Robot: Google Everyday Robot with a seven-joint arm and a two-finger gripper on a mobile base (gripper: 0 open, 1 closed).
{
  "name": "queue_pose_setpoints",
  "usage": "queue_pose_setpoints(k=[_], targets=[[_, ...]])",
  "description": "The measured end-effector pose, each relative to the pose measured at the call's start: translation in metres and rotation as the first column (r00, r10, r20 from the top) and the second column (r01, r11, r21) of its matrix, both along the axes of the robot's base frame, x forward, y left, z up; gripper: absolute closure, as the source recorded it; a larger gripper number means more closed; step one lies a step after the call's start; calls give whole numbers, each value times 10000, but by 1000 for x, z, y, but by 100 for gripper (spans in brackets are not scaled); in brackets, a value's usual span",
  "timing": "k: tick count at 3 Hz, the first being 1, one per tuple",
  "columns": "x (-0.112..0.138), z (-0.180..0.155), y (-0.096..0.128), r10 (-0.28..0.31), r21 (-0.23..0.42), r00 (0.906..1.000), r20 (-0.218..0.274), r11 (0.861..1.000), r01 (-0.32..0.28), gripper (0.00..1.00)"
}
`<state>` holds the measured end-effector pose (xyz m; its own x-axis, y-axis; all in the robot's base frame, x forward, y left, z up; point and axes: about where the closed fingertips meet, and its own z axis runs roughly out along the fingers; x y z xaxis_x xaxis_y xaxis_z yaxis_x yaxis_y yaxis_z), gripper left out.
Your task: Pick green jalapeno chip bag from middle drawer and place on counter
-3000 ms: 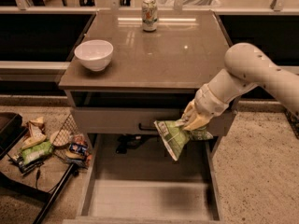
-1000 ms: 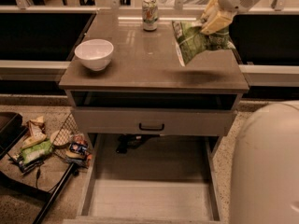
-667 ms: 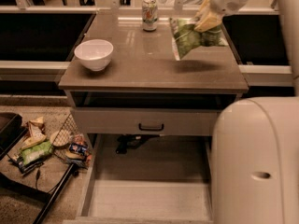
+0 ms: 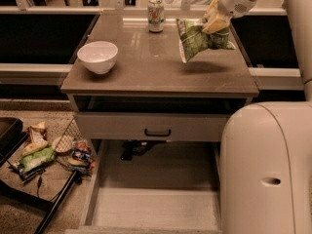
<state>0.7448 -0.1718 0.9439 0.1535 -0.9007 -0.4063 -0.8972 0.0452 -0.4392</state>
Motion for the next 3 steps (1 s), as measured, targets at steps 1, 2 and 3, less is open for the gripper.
queue_pose_setpoints(k=[1,2,3], targets=[[3,-3,3,12,24,10000,7,10000,-12,35],[6,-6,5,22,46,10000,8,10000,-22,12],[9,-4,5,-122,98,9999,113,9999,121,0]])
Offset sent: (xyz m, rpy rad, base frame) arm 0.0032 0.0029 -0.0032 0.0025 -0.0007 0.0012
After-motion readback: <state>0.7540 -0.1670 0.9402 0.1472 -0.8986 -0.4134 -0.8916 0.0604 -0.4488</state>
